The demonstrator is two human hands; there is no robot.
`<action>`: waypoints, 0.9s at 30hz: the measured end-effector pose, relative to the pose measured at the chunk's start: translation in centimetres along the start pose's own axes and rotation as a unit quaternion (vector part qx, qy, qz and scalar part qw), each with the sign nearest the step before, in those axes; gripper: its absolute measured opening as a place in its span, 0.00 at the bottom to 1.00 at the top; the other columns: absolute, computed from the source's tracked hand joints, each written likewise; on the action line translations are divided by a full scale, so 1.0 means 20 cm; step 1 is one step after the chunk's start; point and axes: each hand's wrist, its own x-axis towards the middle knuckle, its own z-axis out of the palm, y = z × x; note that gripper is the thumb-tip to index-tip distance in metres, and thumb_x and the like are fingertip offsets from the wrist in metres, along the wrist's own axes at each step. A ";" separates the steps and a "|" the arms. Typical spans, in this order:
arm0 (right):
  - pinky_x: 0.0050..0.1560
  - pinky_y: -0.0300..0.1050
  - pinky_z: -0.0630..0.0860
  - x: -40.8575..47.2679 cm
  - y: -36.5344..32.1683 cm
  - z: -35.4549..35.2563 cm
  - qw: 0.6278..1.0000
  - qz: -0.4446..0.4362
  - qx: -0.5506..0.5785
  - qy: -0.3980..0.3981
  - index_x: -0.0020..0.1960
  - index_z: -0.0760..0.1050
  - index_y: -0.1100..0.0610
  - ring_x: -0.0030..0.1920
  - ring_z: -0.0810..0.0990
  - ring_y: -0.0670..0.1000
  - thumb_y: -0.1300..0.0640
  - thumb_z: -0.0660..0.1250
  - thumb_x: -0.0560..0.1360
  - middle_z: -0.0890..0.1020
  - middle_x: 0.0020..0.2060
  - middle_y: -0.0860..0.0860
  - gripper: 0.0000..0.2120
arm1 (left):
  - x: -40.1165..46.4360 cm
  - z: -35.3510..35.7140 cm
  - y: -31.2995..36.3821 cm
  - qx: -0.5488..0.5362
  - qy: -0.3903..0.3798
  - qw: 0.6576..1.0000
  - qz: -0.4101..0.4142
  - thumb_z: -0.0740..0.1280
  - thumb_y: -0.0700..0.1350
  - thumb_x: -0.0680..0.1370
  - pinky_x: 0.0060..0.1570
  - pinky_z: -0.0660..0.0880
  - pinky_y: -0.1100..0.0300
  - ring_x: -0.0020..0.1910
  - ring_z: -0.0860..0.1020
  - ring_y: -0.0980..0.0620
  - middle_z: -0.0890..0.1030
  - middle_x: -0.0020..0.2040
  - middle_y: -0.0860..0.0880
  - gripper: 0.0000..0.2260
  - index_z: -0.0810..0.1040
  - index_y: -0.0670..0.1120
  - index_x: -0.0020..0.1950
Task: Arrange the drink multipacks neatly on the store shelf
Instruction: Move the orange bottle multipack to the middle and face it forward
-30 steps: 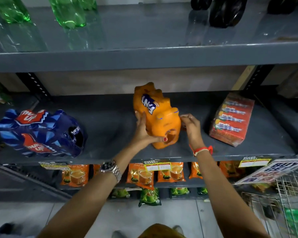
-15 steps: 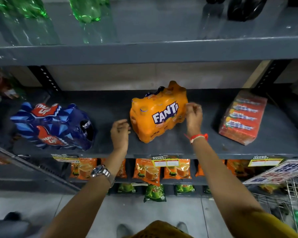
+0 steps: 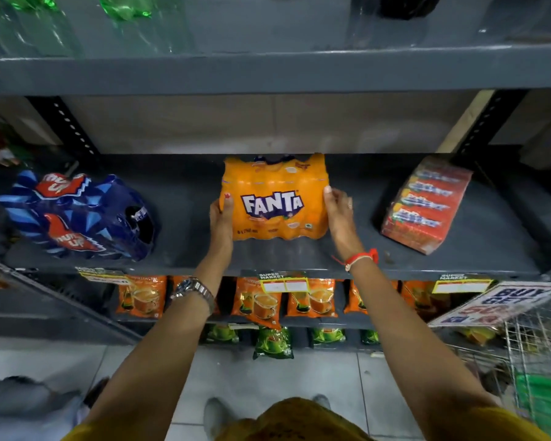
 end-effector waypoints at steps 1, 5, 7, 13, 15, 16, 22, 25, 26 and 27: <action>0.70 0.51 0.63 -0.05 0.04 -0.03 1.000 -0.017 0.009 0.000 0.66 0.66 0.54 0.67 0.65 0.50 0.40 0.55 0.77 0.68 0.65 0.55 0.24 | -0.02 0.01 0.00 0.000 0.009 1.000 0.000 0.56 0.56 0.78 0.39 0.77 0.63 0.47 0.77 0.58 0.75 0.62 0.46 0.21 0.63 0.47 0.67; 0.68 0.62 0.67 -0.09 0.12 -0.06 1.000 -0.022 -0.008 -0.011 0.54 0.69 0.45 0.66 0.70 0.57 0.29 0.54 0.69 0.71 0.62 0.55 0.24 | -0.12 -0.02 -0.02 0.034 0.001 0.999 0.020 0.54 0.54 0.79 0.35 0.77 0.70 0.47 0.78 0.60 0.76 0.51 0.55 0.18 0.63 0.47 0.66; 0.66 0.61 0.68 -0.11 0.14 -0.07 1.000 -0.020 0.006 -0.009 0.47 0.68 0.38 0.64 0.72 0.56 0.26 0.54 0.66 0.72 0.59 0.54 0.20 | -0.17 -0.04 -0.04 0.043 -0.019 0.999 0.028 0.54 0.56 0.79 0.38 0.78 0.68 0.48 0.78 0.59 0.76 0.53 0.55 0.19 0.62 0.47 0.66; 0.66 0.60 0.69 -0.20 0.17 -0.07 0.999 -0.035 0.026 0.024 0.53 0.68 0.50 0.63 0.71 0.55 0.39 0.57 0.76 0.69 0.54 0.51 0.16 | -0.20 -0.08 -0.03 0.061 -0.028 0.998 0.019 0.55 0.57 0.78 0.37 0.76 0.70 0.48 0.78 0.60 0.76 0.53 0.54 0.21 0.63 0.46 0.66; 0.67 0.61 0.68 -0.23 0.16 -0.06 0.999 -0.031 0.022 0.038 0.54 0.68 0.49 0.64 0.70 0.55 0.33 0.55 0.72 0.69 0.55 0.50 0.22 | -0.19 -0.09 -0.01 0.064 -0.026 0.998 0.011 0.56 0.57 0.78 0.35 0.75 0.70 0.46 0.77 0.61 0.76 0.52 0.54 0.20 0.64 0.46 0.65; 0.67 0.61 0.68 -0.25 0.14 -0.05 0.999 -0.029 0.015 0.038 0.55 0.69 0.48 0.65 0.70 0.55 0.31 0.54 0.70 0.69 0.57 0.51 0.25 | -0.19 -0.09 -0.01 0.066 -0.026 0.997 0.008 0.56 0.56 0.78 0.35 0.74 0.70 0.46 0.76 0.61 0.76 0.52 0.53 0.19 0.64 0.47 0.65; 0.73 0.62 0.59 -0.30 0.13 -0.05 0.999 -0.018 0.014 0.043 0.66 0.68 0.52 0.74 0.60 0.56 0.35 0.54 0.74 0.66 0.70 0.58 0.28 | -0.16 -0.14 -0.03 0.075 -0.057 0.996 0.011 0.58 0.56 0.78 0.43 0.74 0.66 0.48 0.76 0.60 0.75 0.60 0.48 0.23 0.64 0.45 0.68; 0.70 0.53 0.64 -0.32 0.13 -0.07 0.999 -0.016 0.019 0.029 0.67 0.66 0.55 0.71 0.65 0.54 0.41 0.55 0.78 0.68 0.68 0.56 0.24 | -0.17 -0.14 -0.04 0.061 -0.052 0.997 0.005 0.59 0.55 0.78 0.41 0.74 0.68 0.49 0.76 0.60 0.75 0.60 0.47 0.23 0.64 0.44 0.68; 0.68 0.51 0.67 -0.32 0.13 -0.09 0.999 -0.012 0.032 0.025 0.67 0.66 0.55 0.68 0.68 0.53 0.42 0.56 0.78 0.70 0.67 0.55 0.23 | -0.18 -0.13 -0.04 0.053 -0.033 0.998 0.013 0.59 0.53 0.78 0.39 0.75 0.70 0.48 0.76 0.61 0.74 0.59 0.48 0.22 0.64 0.43 0.68; 0.65 0.49 0.70 -0.32 0.15 -0.10 0.998 -0.009 0.048 0.025 0.67 0.66 0.55 0.66 0.71 0.53 0.43 0.58 0.77 0.71 0.66 0.54 0.23 | -0.21 -0.11 -0.04 0.040 0.005 0.999 0.031 0.60 0.51 0.78 0.38 0.74 0.72 0.47 0.75 0.63 0.73 0.58 0.49 0.21 0.64 0.42 0.68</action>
